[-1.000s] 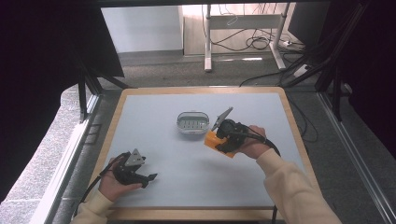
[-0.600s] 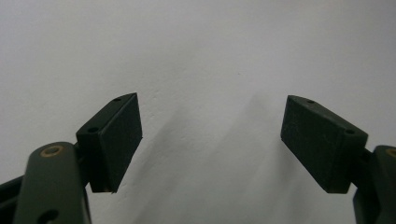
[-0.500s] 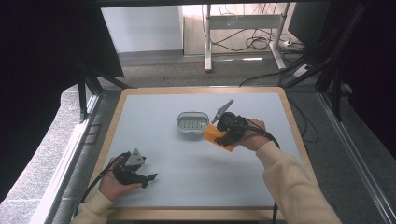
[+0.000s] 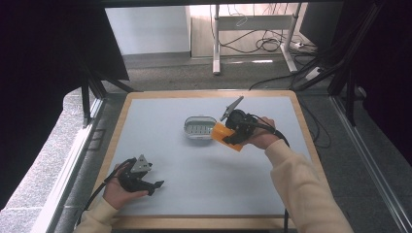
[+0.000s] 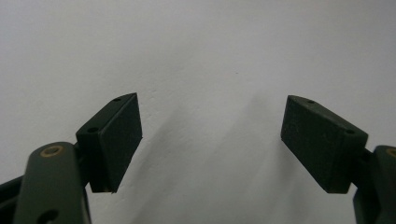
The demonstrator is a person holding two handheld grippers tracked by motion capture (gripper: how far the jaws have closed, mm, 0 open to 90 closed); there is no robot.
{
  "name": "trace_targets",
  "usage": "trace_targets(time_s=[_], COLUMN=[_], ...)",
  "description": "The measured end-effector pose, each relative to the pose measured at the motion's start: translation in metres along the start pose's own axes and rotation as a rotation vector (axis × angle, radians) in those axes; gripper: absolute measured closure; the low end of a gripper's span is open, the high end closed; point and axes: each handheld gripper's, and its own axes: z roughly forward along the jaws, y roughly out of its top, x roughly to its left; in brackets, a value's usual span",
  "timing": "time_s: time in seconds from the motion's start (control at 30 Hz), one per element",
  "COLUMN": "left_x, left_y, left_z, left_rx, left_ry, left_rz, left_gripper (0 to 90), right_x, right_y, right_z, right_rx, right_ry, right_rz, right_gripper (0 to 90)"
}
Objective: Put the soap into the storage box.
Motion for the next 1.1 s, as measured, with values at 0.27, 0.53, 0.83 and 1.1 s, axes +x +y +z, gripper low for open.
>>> trace_targets(time_s=[0.27,0.53,0.83,1.1], left_x=[0.0,0.0,0.001,0.001], left_y=[0.0,0.0,0.0,0.0], left_z=[0.0,0.0,0.0,-0.001], left_rx=[0.0,-0.002,-0.001,-0.004], left_ry=[-0.002,-0.001,-0.002,0.0], left_rz=[0.003,0.007,0.008,0.009], left_gripper=[20.5,20.5,20.5,20.5], right_x=[-0.01,-0.018,-0.026,-0.032], right_y=[0.006,0.014,0.02,0.029], right_z=[0.002,0.008,0.011,0.017], right_rx=[-0.006,-0.009,-0.011,0.0], right_ry=[0.012,0.024,0.023,0.024], right_rz=[-0.01,-0.017,-0.017,-0.052], right_gripper=[61.7,61.7,61.8,61.7])
